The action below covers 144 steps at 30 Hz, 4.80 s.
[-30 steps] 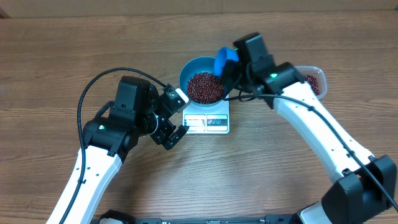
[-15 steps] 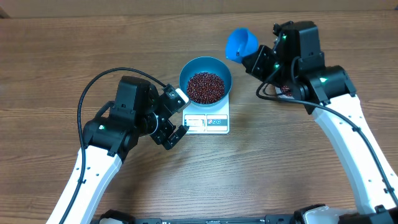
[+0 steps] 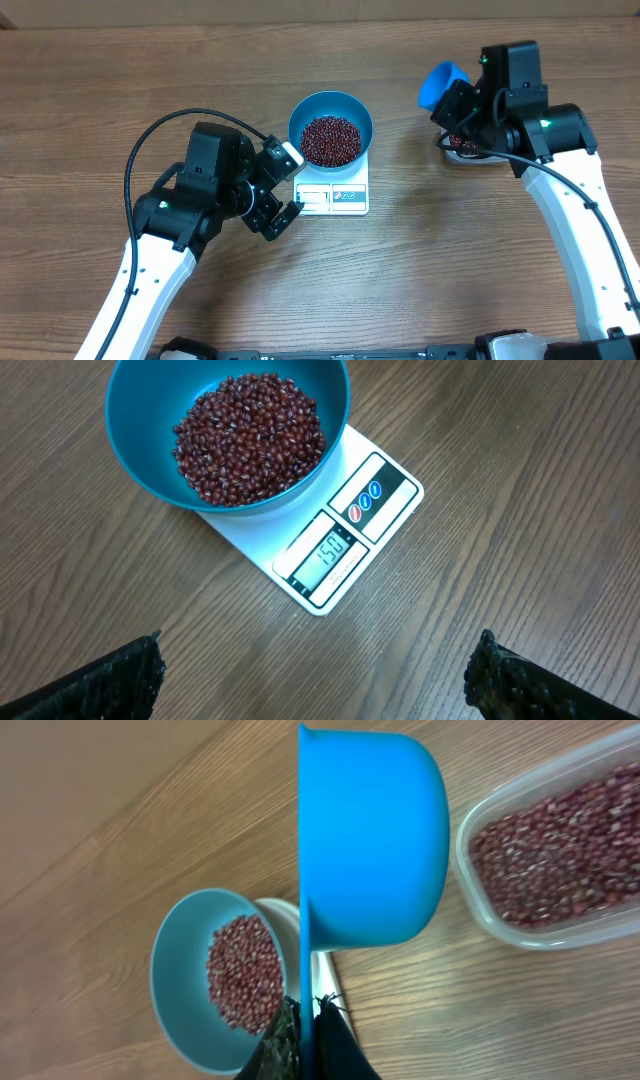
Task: Scoop item into bowl and weigh 150g on scale
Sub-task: 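Lift the blue scoop out of the bowl and move it right, then lower the blue scoop into the clear bean tub, then open the right gripper to release the scoop in the tub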
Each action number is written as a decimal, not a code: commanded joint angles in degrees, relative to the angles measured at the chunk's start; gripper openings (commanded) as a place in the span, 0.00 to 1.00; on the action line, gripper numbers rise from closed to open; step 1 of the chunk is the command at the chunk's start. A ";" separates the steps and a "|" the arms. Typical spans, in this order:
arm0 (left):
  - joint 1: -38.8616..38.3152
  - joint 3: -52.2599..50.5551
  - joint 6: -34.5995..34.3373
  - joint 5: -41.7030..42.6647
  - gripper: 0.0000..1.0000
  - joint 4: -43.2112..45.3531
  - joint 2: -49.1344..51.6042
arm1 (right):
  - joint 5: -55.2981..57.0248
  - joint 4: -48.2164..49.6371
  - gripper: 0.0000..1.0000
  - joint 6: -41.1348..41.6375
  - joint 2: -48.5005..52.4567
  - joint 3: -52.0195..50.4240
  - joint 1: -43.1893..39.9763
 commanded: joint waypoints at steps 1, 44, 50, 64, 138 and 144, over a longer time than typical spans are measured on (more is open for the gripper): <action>-0.37 -0.52 -0.83 -0.02 1.00 -0.02 -0.11 | 1.55 -0.37 0.04 -1.09 -1.22 1.55 -1.09; -0.37 -0.52 -0.83 -0.02 0.99 -0.02 -0.11 | 27.30 -10.88 0.04 -27.78 -0.37 1.40 -6.32; -0.37 -0.52 -0.83 -0.02 1.00 -0.02 -0.11 | 31.17 -10.99 0.04 -27.78 -0.33 1.40 -3.52; -0.37 -0.52 -0.83 -0.02 0.99 -0.02 -0.11 | 36.85 -11.61 0.04 -27.65 0.70 1.33 -0.39; -0.37 -0.52 -0.83 -0.02 1.00 -0.02 -0.11 | 21.20 -27.63 1.00 -17.59 -5.68 4.00 -0.79; -0.37 -0.52 -0.83 -0.02 0.99 -0.02 -0.11 | 21.24 -28.48 1.00 -17.40 -5.79 4.13 -0.79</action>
